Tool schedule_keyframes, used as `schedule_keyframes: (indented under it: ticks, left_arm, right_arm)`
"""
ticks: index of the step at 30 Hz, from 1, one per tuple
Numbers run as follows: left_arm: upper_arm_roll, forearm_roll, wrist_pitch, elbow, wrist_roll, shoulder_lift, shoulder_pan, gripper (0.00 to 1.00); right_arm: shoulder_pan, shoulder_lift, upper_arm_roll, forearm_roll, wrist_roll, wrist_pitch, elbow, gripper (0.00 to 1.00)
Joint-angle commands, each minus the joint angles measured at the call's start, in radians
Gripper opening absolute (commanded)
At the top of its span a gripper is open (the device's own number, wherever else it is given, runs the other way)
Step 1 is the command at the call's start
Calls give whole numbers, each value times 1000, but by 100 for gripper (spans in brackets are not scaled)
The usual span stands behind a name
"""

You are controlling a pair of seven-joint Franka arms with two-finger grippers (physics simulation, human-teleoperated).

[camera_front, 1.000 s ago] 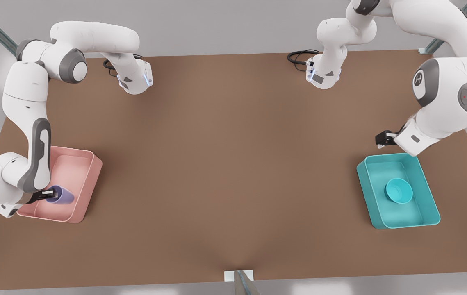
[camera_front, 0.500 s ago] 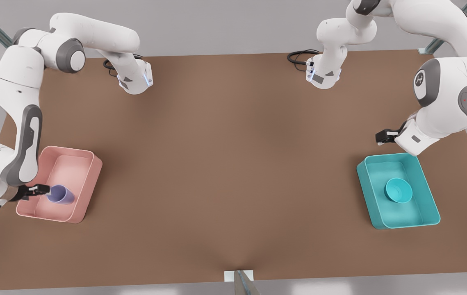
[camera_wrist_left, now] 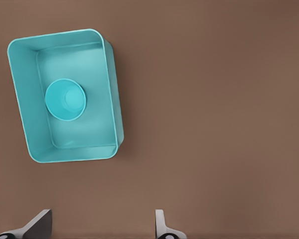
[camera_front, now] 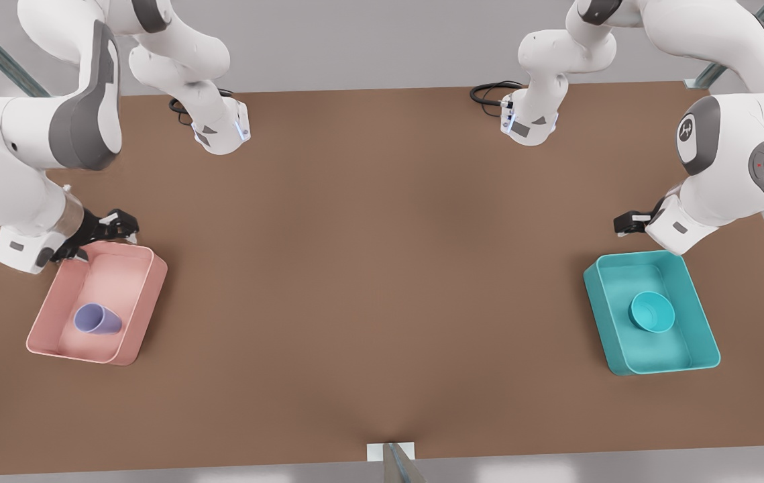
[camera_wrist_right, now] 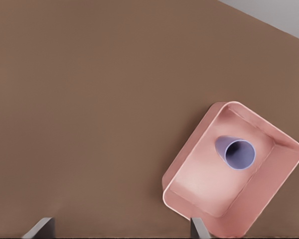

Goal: Put the bowls and cups in different boxes

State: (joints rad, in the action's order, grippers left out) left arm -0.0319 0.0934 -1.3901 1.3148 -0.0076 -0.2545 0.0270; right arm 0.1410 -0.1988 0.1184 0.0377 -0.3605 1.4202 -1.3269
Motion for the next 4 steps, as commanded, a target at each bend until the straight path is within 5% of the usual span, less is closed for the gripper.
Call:
schedule_keyframes:
  ticks: [1, 4]
  left_arm:
    - [1, 0, 3, 0, -12, 0, -1, 100]
    - [1, 0, 3, 0, -12, 0, -1, 100]
  right_arm:
    - [0, 30, -2, 30, 437, -70, -25, 100]
    - [-3, 25, -3, 31, 437, -69, -25, 100]
